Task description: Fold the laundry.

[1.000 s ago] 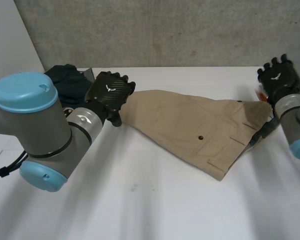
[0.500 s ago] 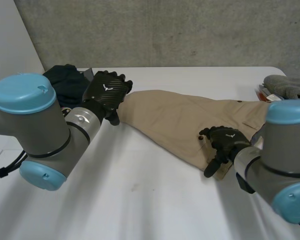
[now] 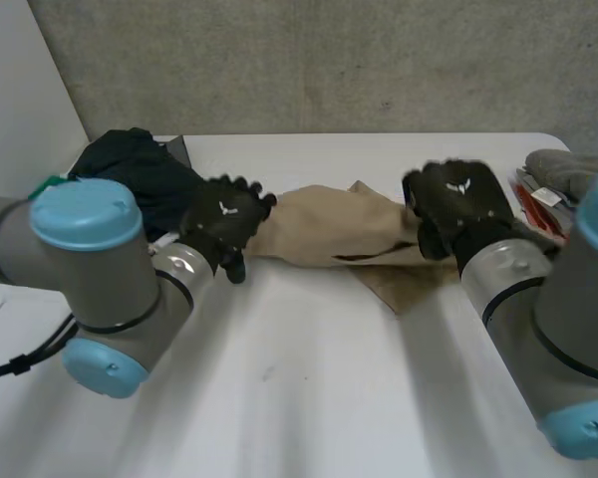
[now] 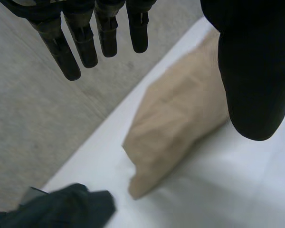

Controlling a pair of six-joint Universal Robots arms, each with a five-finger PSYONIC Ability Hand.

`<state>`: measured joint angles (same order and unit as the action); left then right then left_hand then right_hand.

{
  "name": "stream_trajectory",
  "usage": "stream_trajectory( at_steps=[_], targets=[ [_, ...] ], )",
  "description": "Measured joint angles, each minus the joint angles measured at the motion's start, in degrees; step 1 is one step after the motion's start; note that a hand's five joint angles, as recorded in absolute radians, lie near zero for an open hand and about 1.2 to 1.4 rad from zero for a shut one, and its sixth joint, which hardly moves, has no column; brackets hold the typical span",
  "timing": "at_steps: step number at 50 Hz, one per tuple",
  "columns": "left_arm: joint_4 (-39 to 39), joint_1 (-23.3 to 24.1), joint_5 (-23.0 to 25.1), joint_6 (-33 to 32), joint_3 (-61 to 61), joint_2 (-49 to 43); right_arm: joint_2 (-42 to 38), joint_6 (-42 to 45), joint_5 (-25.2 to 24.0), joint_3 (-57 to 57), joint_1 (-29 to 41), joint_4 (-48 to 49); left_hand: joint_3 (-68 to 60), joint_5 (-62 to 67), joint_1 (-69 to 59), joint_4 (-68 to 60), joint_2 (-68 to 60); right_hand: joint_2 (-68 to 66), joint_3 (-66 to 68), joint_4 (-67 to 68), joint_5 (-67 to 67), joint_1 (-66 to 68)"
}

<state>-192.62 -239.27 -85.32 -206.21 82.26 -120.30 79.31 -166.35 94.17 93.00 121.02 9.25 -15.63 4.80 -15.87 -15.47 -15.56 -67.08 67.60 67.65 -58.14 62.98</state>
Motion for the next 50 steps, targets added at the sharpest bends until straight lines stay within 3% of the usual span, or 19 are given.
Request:
stream_trajectory(
  at_steps=[6, 8, 9, 10, 12, 13, 17, 21, 29, 36, 43, 50],
  targets=[
    [0.17, 1.69, -1.15, 1.43, -2.97, -6.61, 6.24, 1.18, -0.38, -0.42, 4.18, -1.35, -0.19, 0.40, -0.18, -0.21, -0.17, 0.00, 0.00, 0.55, -0.07, 0.00],
    [0.16, 2.11, -2.73, 1.72, -4.62, -8.74, 7.60, 1.35, -0.39, -0.70, 5.10, -2.01, -5.26, 5.47, -5.49, -4.80, -5.41, 0.00, 0.00, 0.69, -0.07, 0.00],
    [0.11, 2.25, -3.83, 1.84, -5.53, -9.65, 8.23, 1.39, -0.39, -0.84, 5.44, -2.36, -12.67, 13.72, -14.96, -13.02, -12.88, 0.00, 0.00, 0.74, -0.07, 0.00],
    [0.07, 2.36, -5.27, 1.98, -6.58, -10.59, 8.91, 1.43, -0.40, -1.00, 5.78, -2.76, -12.67, 13.72, -14.96, -13.02, -12.88, 0.00, 0.00, 0.76, -0.07, 0.00],
    [-0.20, 2.51, -9.14, 2.43, -9.08, -12.29, 10.53, 1.47, -0.39, -1.41, 6.30, -3.67, -40.48, 41.36, -46.37, -41.10, -41.04, 0.00, 0.00, 0.77, -0.07, 0.32],
    [-0.31, 2.53, -10.66, 2.65, -9.97, -12.77, 11.24, 1.47, -0.38, -1.63, 6.43, -4.00, -46.29, 47.11, -50.61, -46.96, -47.46, 0.00, 0.00, 0.78, -0.07, 0.77],
    [-0.98, 2.45, -17.86, 4.95, -12.45, -12.45, 14.47, 1.75, -0.39, -3.16, 6.23, -5.20, -52.30, 50.44, -51.07, -53.03, -52.71, 0.01, 0.35, 0.80, -0.08, 0.82],
    [-2.06, 2.01, -21.05, 7.99, -10.35, -4.66, 16.99, 2.84, -0.45, -6.55, 4.99, -6.38, -52.32, 50.44, -51.07, -53.03, -52.74, 0.00, 0.49, 0.90, -0.08, 0.82],
    [-6.96, 0.59, -16.41, 10.83, -2.29, 22.67, 18.46, 6.70, -0.53, -18.98, 0.37, -10.99, -52.49, 50.44, -51.08, -53.05, -52.87, 0.00, 0.49, 0.95, -0.08, 0.82],
    [-8.08, -0.97, -13.55, 10.92, -3.31, 39.48, 18.33, 8.08, -0.47, -31.17, -0.72, -15.65, -52.50, 50.44, -51.08, -53.07, -52.87, -0.16, 0.49, 0.95, -0.08, 0.82],
    [-7.04, -1.32, -13.56, 10.91, -7.91, 44.10, 18.11, 8.04, -0.41, -38.69, -0.67, -19.79, -52.58, 50.44, -51.08, -53.29, -52.87, -0.16, 0.49, 0.96, -0.08, 0.82],
    [-6.18, -1.98, -13.13, 10.76, -10.58, 40.53, 14.14, 7.72, -0.25, -40.24, -0.97, -21.68, -52.58, 50.44, -51.08, -53.29, -52.95, -0.16, 0.49, 0.96, -0.08, 0.82]
  ],
)
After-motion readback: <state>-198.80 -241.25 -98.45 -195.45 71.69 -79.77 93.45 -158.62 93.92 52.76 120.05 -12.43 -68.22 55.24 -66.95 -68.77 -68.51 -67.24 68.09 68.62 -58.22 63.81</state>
